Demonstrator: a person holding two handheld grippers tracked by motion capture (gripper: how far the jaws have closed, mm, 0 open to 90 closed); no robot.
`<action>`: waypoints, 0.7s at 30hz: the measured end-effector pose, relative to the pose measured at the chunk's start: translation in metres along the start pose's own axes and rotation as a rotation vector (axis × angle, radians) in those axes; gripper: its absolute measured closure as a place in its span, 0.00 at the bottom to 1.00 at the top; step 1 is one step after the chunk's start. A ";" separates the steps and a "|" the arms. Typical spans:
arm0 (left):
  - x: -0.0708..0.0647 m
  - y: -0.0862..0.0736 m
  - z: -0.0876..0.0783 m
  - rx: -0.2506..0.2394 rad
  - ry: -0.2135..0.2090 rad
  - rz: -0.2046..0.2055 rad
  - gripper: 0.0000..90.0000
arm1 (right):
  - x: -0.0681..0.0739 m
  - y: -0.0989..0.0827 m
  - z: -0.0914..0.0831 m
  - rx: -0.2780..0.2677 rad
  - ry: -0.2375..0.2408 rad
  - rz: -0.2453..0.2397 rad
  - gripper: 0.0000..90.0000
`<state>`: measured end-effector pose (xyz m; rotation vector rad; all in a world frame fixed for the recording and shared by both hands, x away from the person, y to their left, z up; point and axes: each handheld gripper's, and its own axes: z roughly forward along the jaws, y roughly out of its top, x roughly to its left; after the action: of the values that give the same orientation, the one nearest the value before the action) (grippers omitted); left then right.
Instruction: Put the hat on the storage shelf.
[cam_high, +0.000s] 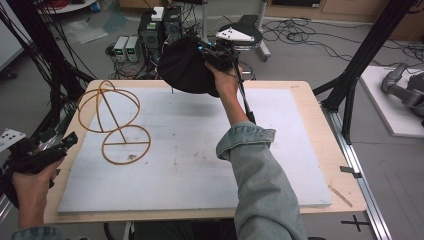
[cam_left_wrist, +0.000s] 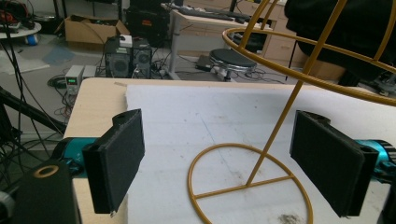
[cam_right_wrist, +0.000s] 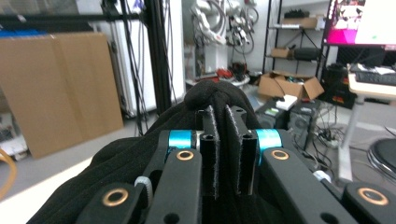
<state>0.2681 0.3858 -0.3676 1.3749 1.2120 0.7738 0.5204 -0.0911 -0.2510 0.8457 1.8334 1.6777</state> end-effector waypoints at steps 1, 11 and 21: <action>0.000 0.000 0.000 -0.001 0.000 0.001 0.20 | 0.001 0.003 -0.002 -0.010 0.004 0.002 0.95; 0.000 0.001 0.001 0.000 -0.003 0.005 0.20 | 0.027 0.034 -0.015 -0.086 0.084 -0.010 0.95; -0.001 0.001 0.000 0.007 0.008 0.020 0.20 | 0.066 0.058 -0.011 -0.123 0.220 0.000 0.95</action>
<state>0.2677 0.3851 -0.3666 1.3929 1.2102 0.7902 0.4738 -0.0474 -0.1897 0.6307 1.8468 1.9268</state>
